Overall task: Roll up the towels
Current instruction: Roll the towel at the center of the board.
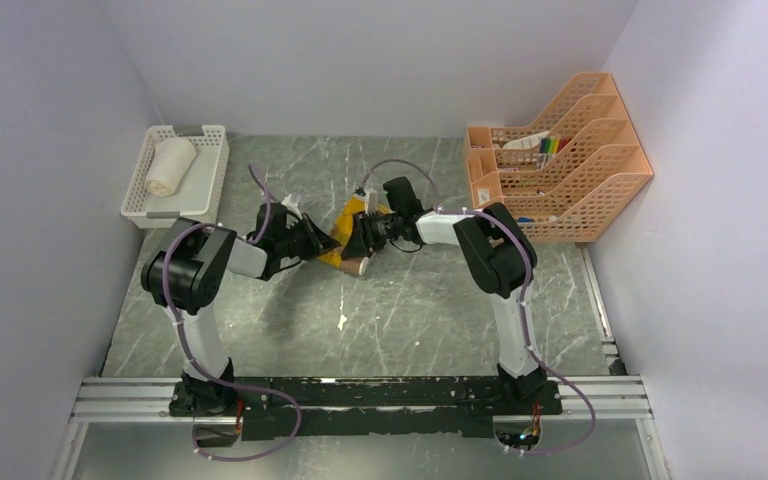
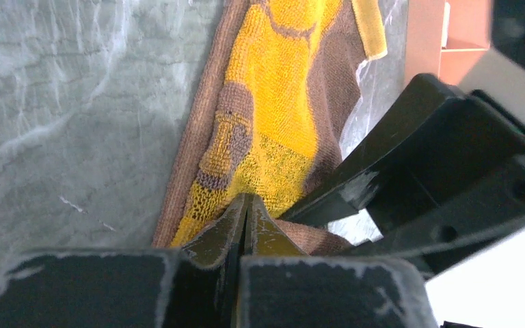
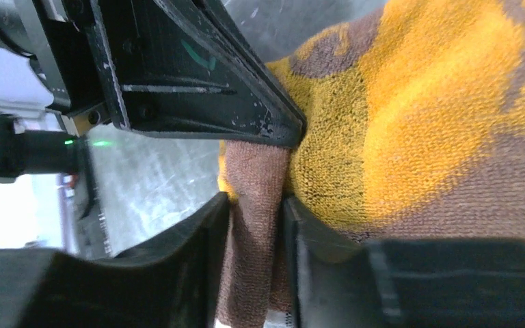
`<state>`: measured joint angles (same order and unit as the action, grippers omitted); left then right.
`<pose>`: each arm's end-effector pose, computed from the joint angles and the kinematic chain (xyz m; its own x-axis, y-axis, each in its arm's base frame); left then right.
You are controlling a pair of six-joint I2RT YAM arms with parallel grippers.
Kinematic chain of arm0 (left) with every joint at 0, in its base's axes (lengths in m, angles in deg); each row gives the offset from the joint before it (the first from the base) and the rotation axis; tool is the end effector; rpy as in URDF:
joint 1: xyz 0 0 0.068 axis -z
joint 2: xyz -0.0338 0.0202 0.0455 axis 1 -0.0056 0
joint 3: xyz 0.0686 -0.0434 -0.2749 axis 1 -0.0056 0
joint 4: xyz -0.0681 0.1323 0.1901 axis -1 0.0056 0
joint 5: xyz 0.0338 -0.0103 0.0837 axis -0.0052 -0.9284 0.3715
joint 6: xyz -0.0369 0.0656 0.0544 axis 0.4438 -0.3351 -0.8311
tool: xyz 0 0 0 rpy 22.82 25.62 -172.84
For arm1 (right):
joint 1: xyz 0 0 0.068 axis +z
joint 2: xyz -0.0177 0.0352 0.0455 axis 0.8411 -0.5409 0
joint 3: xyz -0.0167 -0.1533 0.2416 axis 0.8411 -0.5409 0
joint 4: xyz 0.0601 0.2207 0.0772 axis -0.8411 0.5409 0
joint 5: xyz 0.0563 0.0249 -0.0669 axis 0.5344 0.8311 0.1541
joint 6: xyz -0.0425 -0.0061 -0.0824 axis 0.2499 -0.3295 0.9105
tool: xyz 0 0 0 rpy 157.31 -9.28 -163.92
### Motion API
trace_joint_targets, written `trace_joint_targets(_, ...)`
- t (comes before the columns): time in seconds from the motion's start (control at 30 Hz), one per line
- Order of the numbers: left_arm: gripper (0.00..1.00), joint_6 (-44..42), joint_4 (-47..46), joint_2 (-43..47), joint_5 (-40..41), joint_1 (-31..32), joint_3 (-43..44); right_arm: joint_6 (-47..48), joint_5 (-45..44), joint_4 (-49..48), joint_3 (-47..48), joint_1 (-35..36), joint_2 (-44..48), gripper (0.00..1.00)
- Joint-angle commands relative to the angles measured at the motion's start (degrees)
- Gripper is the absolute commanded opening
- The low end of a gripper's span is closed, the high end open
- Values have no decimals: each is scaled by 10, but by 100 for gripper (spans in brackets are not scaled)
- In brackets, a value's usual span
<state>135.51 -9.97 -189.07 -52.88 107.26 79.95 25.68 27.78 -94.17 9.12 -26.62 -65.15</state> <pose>0.3413 -0.1471 0.1147 -0.7999 -0.4499 -0.3972 0.0533 0.6060 -0.7937 0.3630 0.2901 0.1158 -0.8200 -0.2437 -0.5179 -0.5723 0.3574 0.7380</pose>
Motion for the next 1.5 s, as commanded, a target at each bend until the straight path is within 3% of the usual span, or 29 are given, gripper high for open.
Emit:
trace_joint_targets(0.0, 7, -29, 5, -24, 31, 3, 17, 117, -169, 92, 21, 13, 38, 41)
trace_joint_targets(0.07, 7, -31, 10, -27, 29, 3, 22, 162, -239, 109, 24, 34, 63, 49)
trace_joint_targets(0.23, 7, -37, 10, -30, 30, 3, 23, 229, -298, 108, 3, 48, 130, 54)
trace_joint_targets(0.5, 7, -22, -14, -48, 16, 3, 17, 377, -425, 1, -129, 145, 254, 61)
trace_joint_targets(0.7, 7, -23, -7, -51, 10, 3, 23, 406, -466, -17, -142, 203, 221, 61)
trace_joint_targets(1.2, 7, -28, 8, -62, -8, -1, 42, 481, -613, -60, -146, 242, 144, 61)
trace_joint_targets(1.47, 7, -35, 29, -70, -19, -6, 61, 481, -688, -39, -126, 253, 105, 53)
